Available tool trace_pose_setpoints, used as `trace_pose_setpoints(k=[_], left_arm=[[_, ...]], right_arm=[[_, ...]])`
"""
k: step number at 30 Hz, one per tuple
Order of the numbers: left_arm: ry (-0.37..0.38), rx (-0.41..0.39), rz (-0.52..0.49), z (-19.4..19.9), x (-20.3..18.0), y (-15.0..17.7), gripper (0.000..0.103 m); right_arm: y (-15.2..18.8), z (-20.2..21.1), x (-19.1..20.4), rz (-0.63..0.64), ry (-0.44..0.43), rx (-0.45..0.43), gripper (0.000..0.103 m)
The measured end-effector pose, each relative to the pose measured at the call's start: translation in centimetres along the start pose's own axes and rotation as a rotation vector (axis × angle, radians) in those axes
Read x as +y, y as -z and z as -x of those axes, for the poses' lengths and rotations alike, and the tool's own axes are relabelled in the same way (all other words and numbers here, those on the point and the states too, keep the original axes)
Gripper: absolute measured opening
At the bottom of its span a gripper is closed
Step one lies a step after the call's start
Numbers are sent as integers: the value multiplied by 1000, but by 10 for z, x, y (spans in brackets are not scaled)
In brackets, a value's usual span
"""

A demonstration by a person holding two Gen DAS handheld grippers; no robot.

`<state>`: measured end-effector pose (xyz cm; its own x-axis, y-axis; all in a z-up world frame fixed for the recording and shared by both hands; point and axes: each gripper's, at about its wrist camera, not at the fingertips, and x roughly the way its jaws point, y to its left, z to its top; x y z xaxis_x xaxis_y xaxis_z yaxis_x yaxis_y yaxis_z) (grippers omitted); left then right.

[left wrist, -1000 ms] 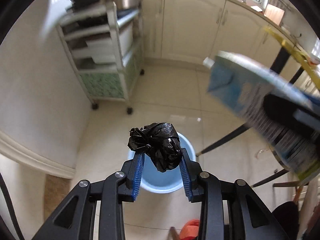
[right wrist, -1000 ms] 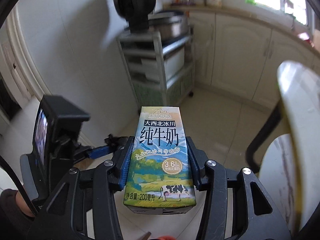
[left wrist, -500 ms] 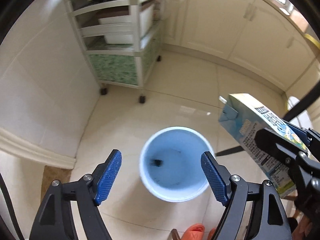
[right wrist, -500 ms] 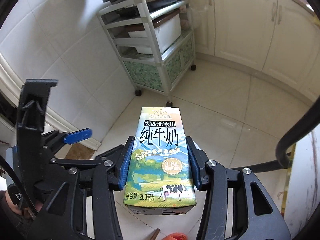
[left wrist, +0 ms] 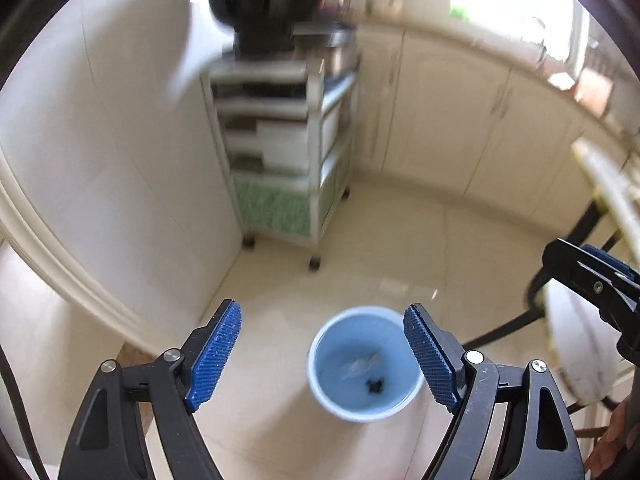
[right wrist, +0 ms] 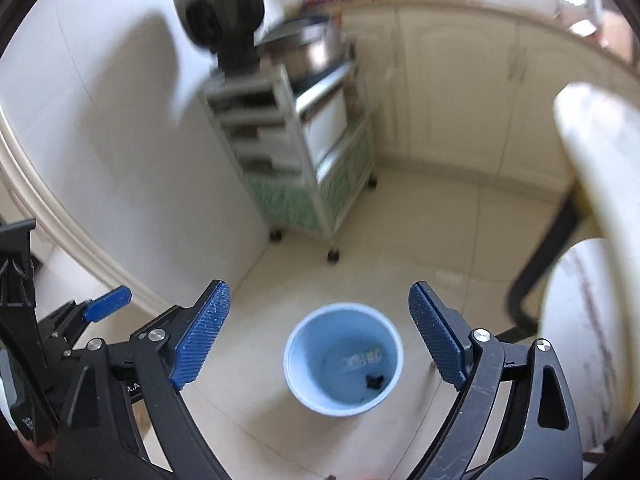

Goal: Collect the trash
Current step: 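Move both grippers back to the table toward the clear bag and paper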

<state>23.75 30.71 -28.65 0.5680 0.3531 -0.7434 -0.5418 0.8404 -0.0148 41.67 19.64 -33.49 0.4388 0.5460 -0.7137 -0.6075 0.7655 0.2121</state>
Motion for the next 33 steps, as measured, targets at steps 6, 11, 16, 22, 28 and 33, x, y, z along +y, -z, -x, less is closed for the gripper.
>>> trace_pose_setpoints(k=[6, 11, 16, 22, 28, 33], left_arm=[[107, -222, -53, 109, -53, 2, 96], [239, -313, -140, 164, -116, 17, 102], [322, -313, -268, 179, -202, 28, 102], [391, -233, -398, 158, -295, 12, 102], [372, -141, -463, 134, -369, 2, 102], [406, -32, -390, 73, -398, -49, 102]], right_arm=[[-7, 128, -19, -7, 63, -210, 102], [5, 214, -64, -51, 190, -326, 103], [28, 277, -130, -128, 364, -365, 103], [50, 311, -209, -290, 464, -331, 103], [73, 323, -277, -392, 518, -275, 103], [84, 321, -311, -421, 549, -241, 103]])
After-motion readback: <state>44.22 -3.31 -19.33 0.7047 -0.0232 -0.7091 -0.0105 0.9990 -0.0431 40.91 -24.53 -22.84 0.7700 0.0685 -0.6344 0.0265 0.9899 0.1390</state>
